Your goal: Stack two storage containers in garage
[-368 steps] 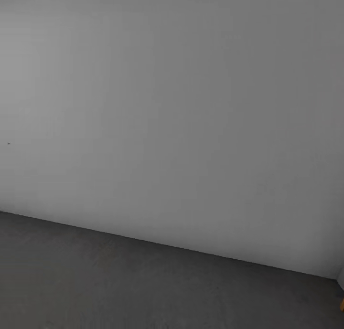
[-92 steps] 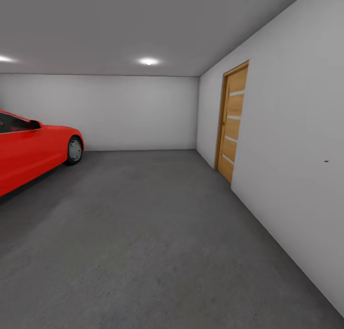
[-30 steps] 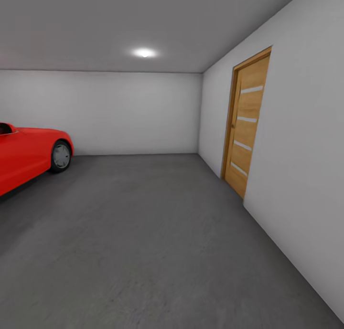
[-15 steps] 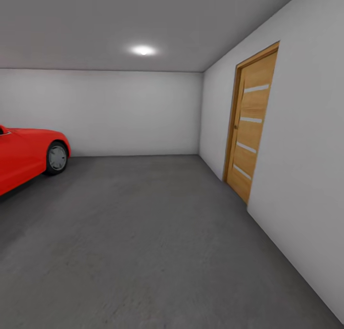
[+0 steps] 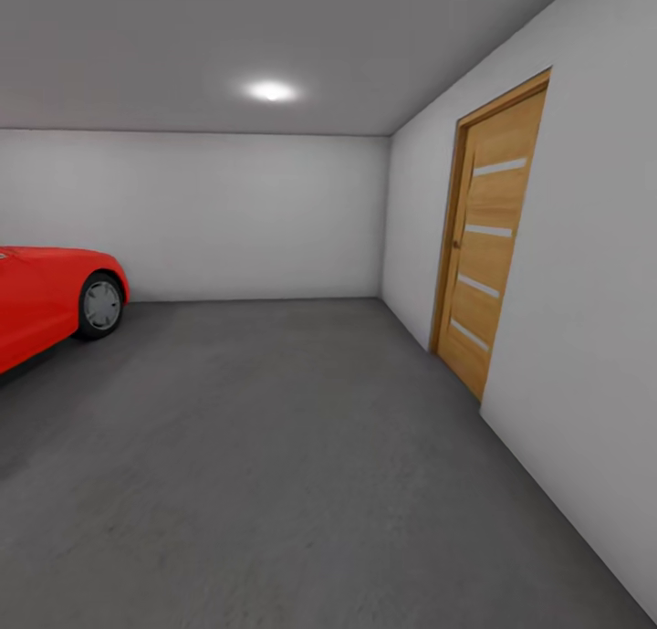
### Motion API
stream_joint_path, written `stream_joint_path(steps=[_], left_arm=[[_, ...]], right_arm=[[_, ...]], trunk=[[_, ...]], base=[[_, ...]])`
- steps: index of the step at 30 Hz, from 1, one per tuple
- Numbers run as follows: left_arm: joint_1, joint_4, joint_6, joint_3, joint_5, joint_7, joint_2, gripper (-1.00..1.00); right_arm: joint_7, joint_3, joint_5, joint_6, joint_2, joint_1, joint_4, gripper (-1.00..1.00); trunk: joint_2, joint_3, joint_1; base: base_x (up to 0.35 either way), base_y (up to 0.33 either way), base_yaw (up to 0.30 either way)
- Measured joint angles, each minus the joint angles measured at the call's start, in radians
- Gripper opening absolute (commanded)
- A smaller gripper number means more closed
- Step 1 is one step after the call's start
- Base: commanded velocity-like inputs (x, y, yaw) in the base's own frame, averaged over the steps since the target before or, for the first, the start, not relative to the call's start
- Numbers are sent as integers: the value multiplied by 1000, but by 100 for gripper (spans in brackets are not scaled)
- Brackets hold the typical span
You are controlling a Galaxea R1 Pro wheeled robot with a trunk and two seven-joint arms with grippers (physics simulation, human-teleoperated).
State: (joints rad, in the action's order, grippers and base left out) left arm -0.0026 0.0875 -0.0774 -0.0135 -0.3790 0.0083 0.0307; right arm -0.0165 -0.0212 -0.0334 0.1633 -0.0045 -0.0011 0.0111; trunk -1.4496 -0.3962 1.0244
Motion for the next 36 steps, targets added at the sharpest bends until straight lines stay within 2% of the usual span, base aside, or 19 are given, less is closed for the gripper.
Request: stream_joint_path(steps=[36], left_arm=[[0,0,0,0,0,0,0,100]], right_arm=[[1,-2,-3,1,0,0,0,100]], trunk=[[0,0,0]], base=[[324,0,0]])
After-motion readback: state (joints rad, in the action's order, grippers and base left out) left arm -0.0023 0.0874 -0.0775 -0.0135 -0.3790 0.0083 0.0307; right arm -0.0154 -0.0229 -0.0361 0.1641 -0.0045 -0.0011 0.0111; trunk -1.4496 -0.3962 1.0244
